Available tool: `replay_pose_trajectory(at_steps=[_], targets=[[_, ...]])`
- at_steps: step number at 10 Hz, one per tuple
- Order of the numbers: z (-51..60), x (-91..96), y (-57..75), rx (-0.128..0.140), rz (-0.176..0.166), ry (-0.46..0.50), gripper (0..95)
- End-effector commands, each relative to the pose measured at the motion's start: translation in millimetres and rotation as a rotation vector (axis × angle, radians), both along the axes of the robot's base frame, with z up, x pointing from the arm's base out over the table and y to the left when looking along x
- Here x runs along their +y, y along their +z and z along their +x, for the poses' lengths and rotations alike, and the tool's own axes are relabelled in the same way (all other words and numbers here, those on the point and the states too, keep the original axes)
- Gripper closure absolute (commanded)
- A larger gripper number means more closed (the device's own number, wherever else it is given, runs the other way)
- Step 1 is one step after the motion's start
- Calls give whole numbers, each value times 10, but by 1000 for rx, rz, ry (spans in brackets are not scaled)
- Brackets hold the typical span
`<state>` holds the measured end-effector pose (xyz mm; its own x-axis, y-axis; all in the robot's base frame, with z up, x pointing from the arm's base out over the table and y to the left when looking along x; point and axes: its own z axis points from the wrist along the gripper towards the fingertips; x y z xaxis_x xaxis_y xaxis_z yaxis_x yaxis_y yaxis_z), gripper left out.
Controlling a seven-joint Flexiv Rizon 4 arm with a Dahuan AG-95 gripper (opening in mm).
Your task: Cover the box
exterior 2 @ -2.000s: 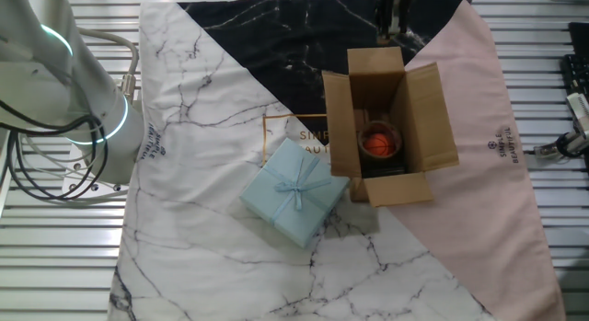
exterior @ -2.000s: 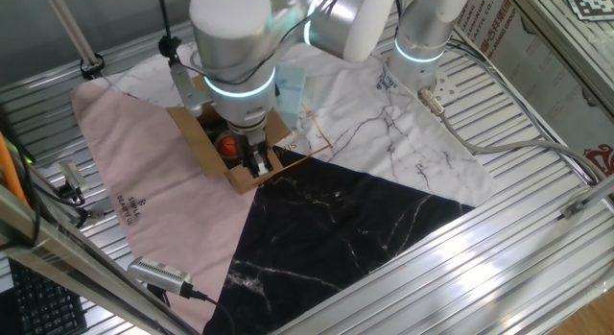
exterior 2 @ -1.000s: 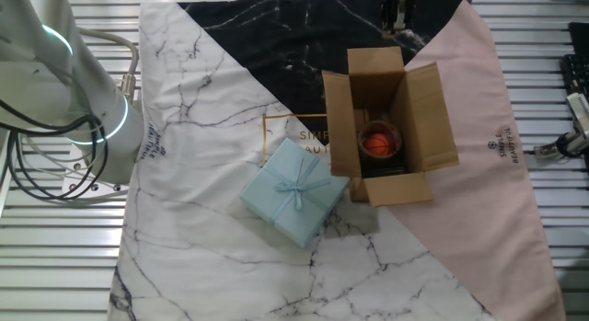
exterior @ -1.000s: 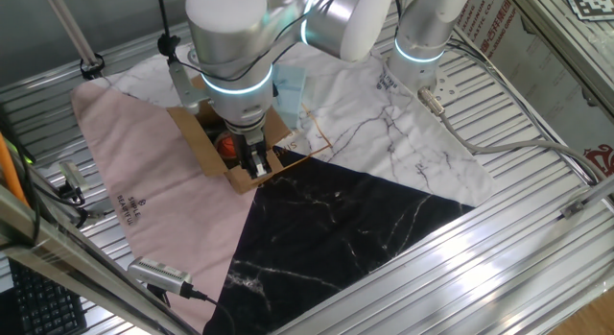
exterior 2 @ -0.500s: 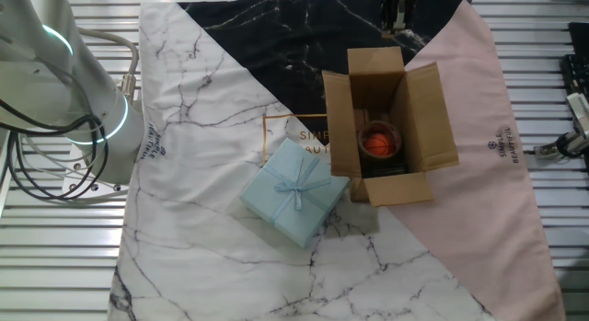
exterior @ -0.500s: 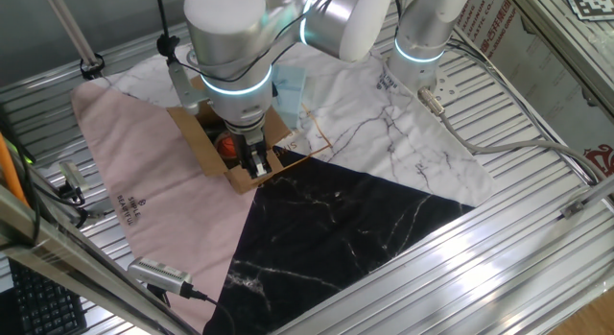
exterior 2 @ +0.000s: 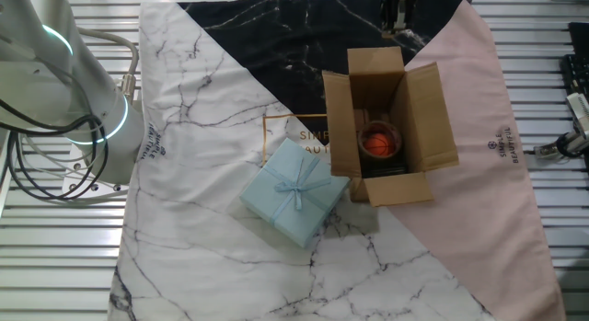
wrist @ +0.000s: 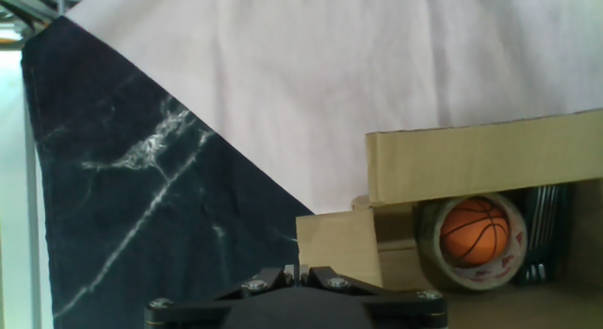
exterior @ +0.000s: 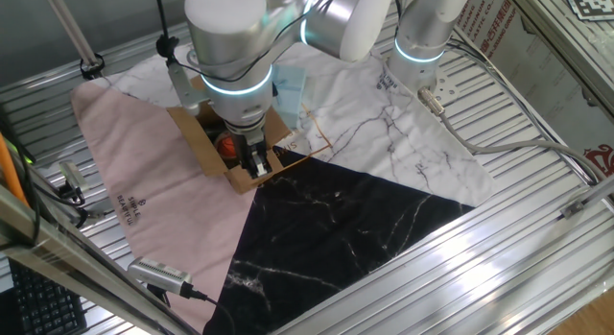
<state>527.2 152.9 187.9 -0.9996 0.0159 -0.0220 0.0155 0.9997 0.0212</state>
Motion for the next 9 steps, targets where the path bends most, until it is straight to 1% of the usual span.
replay_pose_trajectory(at_steps=[1, 2, 3, 4, 6, 7, 9], targets=[[4, 4, 1, -5, -4, 33, 950], [4, 4, 1, -1, -8, 82, 950], [4, 4, 1, 4, -11, 111, 950], [4, 4, 1, 7, 2, 155, 950], [4, 4, 1, -2, 5, 154, 950], [4, 4, 1, -4, 14, 137, 950], [4, 4, 1, -1, 15, 130, 950]])
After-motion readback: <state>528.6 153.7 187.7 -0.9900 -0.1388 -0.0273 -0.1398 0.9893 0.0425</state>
